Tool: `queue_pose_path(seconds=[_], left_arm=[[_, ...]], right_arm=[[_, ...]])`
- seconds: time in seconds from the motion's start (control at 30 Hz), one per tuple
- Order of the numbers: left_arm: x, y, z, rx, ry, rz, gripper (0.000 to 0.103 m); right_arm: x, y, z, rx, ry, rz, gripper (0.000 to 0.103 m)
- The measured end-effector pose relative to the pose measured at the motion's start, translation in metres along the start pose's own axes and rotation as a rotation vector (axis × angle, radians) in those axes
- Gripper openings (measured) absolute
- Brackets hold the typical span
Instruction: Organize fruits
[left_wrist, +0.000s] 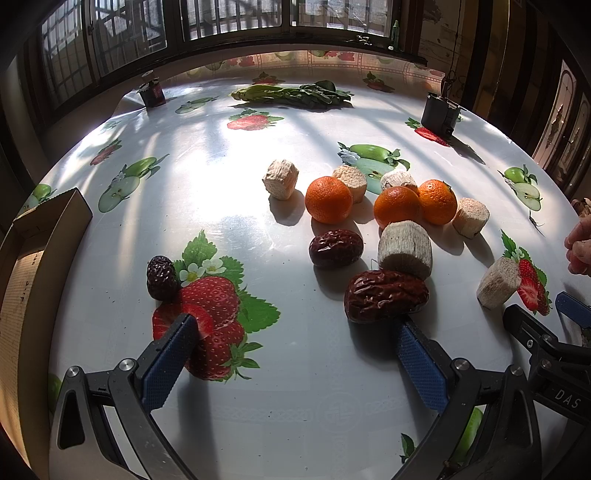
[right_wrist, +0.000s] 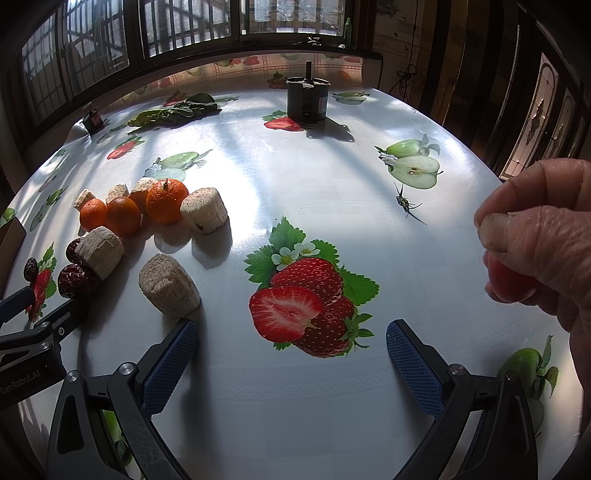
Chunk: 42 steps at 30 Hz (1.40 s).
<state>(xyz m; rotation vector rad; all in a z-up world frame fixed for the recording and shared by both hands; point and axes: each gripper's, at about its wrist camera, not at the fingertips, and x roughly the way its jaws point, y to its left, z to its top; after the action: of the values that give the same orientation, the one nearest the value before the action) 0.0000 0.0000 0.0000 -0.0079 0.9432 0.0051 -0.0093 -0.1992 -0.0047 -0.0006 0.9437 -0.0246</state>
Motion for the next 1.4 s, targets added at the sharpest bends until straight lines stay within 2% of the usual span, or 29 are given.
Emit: queue_pose_path(seconds=[1.2, 1.4], left_arm=[[-0.0001, -0.0001, 0.0000, -0.001, 0.001, 0.002, 0.103], [0.0024, -0.0020, 0.0029, 0.010, 0.036, -0.003, 0.103]], right_arm=[[-0.0003, -0.0001, -0.0001, 0.001, 0.000, 0.002, 0.102], [-0.0003, 0.0002, -0.0002, 0.001, 0.000, 0.002, 0.102]])
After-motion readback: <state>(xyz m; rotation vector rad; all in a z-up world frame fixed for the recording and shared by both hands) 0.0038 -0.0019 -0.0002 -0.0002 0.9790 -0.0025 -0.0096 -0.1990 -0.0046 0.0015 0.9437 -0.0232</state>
